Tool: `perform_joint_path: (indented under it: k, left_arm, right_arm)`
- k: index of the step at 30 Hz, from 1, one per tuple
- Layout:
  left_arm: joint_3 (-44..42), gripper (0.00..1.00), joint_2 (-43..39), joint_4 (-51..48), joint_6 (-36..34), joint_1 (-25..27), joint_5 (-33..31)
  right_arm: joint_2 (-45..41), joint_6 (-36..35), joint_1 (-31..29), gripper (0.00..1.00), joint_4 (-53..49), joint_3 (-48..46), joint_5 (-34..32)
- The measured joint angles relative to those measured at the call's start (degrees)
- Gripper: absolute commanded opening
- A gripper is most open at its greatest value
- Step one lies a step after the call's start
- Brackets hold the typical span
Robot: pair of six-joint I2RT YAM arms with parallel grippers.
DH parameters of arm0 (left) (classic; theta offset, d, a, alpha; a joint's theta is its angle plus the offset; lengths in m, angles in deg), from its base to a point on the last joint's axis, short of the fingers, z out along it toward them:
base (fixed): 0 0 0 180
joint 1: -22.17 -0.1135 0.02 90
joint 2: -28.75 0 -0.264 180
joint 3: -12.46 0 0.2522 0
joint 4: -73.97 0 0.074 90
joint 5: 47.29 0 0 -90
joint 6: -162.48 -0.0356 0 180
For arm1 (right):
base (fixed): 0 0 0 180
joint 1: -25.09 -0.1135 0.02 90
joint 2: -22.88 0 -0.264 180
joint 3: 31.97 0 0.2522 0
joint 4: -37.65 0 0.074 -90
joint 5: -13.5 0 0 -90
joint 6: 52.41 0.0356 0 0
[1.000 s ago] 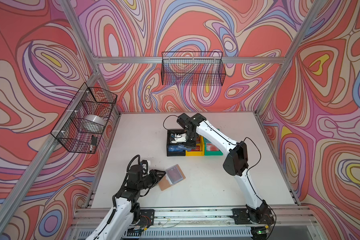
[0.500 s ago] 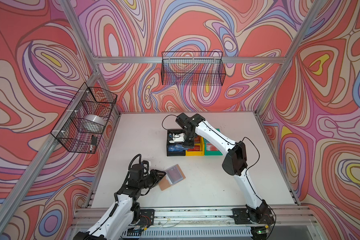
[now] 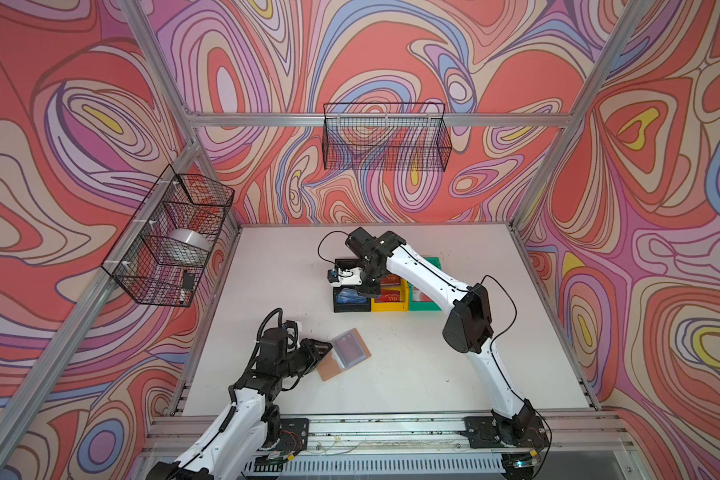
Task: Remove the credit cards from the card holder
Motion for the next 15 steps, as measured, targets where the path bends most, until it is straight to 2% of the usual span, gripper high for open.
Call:
perform_joint_path:
  k: [15]
  left_arm:
    - [0.00,0.31,-1.27,-0.04,0.00,0.00,-0.24]
  right_arm:
    - [4.11,-0.61,-0.42,0.00,2.27,0.00,-3.28]
